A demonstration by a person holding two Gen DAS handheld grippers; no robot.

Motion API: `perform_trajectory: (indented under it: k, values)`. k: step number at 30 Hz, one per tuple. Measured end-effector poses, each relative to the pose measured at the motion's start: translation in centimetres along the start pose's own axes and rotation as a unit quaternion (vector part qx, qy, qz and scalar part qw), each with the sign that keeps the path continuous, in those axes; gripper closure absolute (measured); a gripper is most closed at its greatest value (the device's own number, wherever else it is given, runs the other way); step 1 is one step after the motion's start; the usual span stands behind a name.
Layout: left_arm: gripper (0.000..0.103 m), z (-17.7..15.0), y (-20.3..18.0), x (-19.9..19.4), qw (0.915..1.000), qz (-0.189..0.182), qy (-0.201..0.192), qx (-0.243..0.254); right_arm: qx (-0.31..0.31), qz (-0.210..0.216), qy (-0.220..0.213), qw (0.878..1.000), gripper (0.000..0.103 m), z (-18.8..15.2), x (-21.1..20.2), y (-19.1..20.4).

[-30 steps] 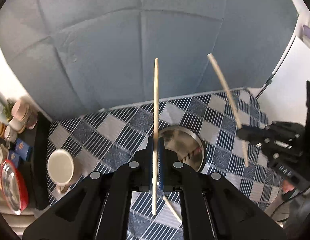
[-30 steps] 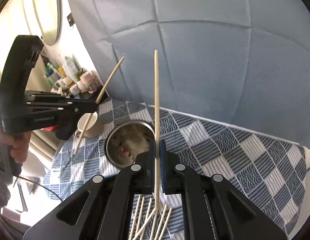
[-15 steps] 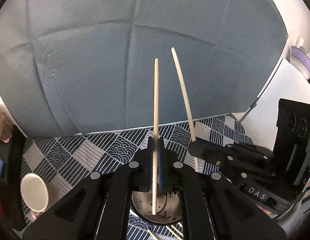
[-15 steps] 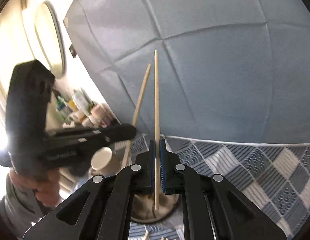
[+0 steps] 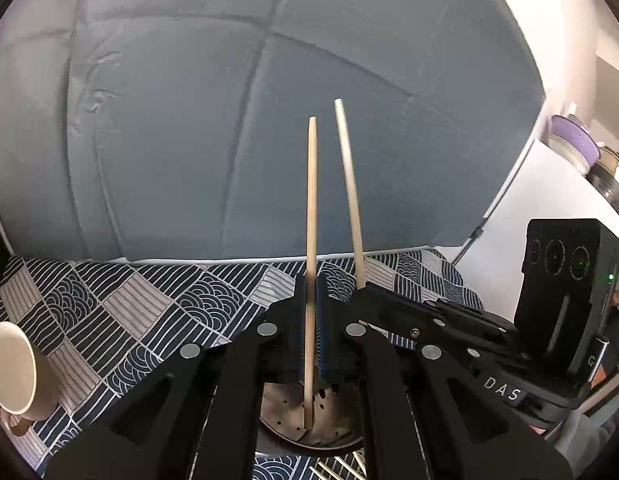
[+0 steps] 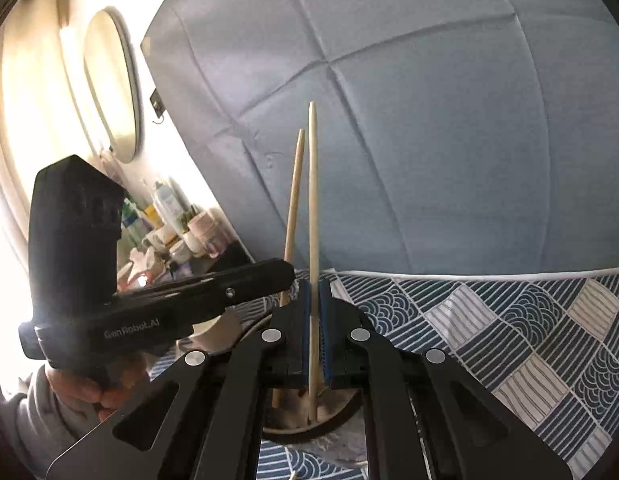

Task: Organize utensils
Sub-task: 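Open both tools to release the sticks inside the grey holder, then move both open tools back down toward the remaining wooden sticks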

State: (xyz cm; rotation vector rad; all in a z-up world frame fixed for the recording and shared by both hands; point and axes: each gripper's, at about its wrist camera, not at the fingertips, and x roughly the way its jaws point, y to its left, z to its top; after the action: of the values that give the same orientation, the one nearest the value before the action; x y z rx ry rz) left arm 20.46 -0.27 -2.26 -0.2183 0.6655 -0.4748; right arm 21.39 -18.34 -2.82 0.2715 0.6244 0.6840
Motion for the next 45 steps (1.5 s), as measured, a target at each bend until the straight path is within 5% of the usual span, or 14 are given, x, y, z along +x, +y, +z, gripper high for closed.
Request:
perform_trajectory:
  k: [2,4,5,7,11,13,21,45]
  values:
    - [0.097,0.1,-0.2,-0.4,0.9999,0.001,-0.006,0.01,-0.001,-0.012,-0.001,1.0,0.094,-0.1,-0.5,0.1]
    - [0.085,0.4,-0.6,-1.2,0.9996,0.005,-0.022,0.017,-0.002,-0.019,-0.009,1.0,0.09,0.1,-1.2,0.2]
    - [0.073,0.6,-0.6,-1.6,0.9994,0.01,-0.026,0.018,-0.004,-0.025,-0.016,1.0,0.084,0.3,-1.7,0.2]
    - [0.068,1.0,-0.9,-2.5,0.9988,0.02,-0.038,0.023,-0.006,-0.039,-0.026,0.999,0.055,0.7,-2.6,0.3]
    - [0.053,1.6,-0.9,-4.2,0.9981,0.032,-0.05,0.019,-0.002,-0.066,-0.045,0.997,0.041,1.8,-4.5,0.1]
    - [0.046,1.9,-0.8,-5.0,0.9977,0.041,-0.054,0.012,0.004,-0.079,-0.051,0.996,0.024,2.3,-5.2,0.1]
    - [0.007,1.8,-1.1,-7.5,0.9959,0.056,-0.07,0.001,0.009,-0.101,-0.057,0.993,0.018,4.0,-7.9,0.8]
    - [0.006,-2.9,-1.9,-6.9,0.9896,0.14,0.033,0.002,0.001,-0.16,0.02,0.987,0.014,2.3,-10.0,1.9]
